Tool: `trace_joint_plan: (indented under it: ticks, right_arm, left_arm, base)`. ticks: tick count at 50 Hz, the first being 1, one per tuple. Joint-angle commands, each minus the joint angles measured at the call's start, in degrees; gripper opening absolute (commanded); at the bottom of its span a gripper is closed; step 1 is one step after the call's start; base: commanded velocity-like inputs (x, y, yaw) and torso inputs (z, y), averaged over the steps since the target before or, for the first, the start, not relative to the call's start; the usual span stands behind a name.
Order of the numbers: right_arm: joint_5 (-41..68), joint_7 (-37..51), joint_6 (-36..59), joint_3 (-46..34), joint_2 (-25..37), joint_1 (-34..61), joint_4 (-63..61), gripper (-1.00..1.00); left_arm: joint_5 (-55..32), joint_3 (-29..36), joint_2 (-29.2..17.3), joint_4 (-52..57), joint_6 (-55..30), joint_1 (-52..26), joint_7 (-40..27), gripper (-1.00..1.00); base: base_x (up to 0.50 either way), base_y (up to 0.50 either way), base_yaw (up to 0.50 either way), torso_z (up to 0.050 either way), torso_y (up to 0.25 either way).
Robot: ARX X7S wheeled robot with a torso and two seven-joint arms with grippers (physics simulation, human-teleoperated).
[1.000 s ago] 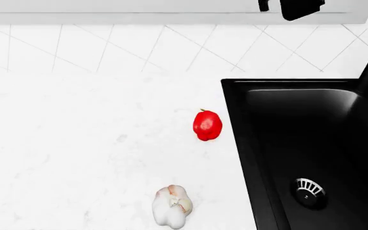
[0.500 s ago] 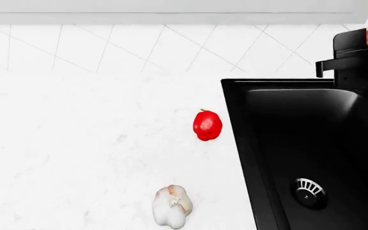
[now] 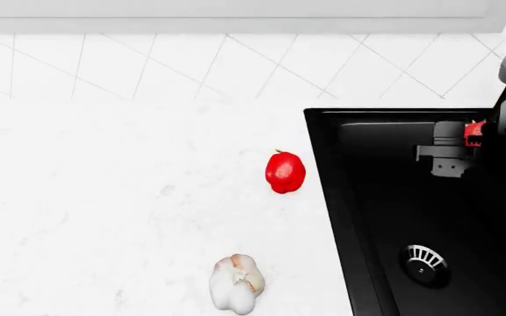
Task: There is a mixed pile of frozen fruits and vegetables on the counter. Locate all the frozen vegetables and place the items in a bowl on the counter. Take all the frozen fruits and defrost them in a running sink.
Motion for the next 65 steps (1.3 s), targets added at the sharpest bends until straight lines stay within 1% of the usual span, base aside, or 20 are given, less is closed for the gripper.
trace_joint_plan:
  ticks: [1,18,31,42,54,62,65]
  right_arm:
    - [-6.0,-3.6,-7.2,-0.8,-0.7,-6.4,2.4,-1.0]
    - [-11.1,-3.2,-13.8,-2.0,-4.9,-11.4,11.0,-1.0]
    - [-11.7,-3.6,-18.1,-3.3,-6.8,-17.1,14.7,-1.0]
    - [-10.2,-2.6,-13.3,-6.4,-8.8,-18.7,18.7,-1.0]
    - [-8.4,-1.6,-10.8,-7.7,-8.7,-19.7,19.6,-1.0]
    - [-8.2,-4.3,-11.9,-7.8,-9.0,-22.0,21.4,-1.0]
    - [-7.7,-5.3,-10.5,-8.5,-9.7,-22.8,22.7,-1.0]
  left_arm:
    - [0.8,0.1,-0.2,0.0,0.8,0.9,0.5,1.0]
    - [2.9,0.5,-0.5,-0.2,2.1,2.5,2.0,1.0]
    - [4.1,0.5,-0.7,-0.4,2.8,3.2,3.1,1.0]
    - [4.2,0.5,-1.0,-0.3,2.9,3.4,3.1,1.0]
    - [3.8,0.4,-0.8,-0.2,2.8,3.5,2.7,1.0]
    - [3.8,0.4,-0.8,-0.3,2.8,3.6,2.6,1.0]
    - [3.9,0.3,-0.8,-0.3,2.7,3.5,2.7,1.0]
  base:
    - [0.0,0.0,0.0,0.0,0.0]
    - [0.0,0.0,0.0,0.0,0.0]
    - [0.0,0.0,0.0,0.0,0.0]
    - [0.0,0.0,0.0,0.0,0.0]
    - [0.0,0.0,0.0,0.0,0.0]
    - [0.0,0.0,0.0,0.0,0.0]
    - [0.0,0.0,0.0,0.0,0.0]
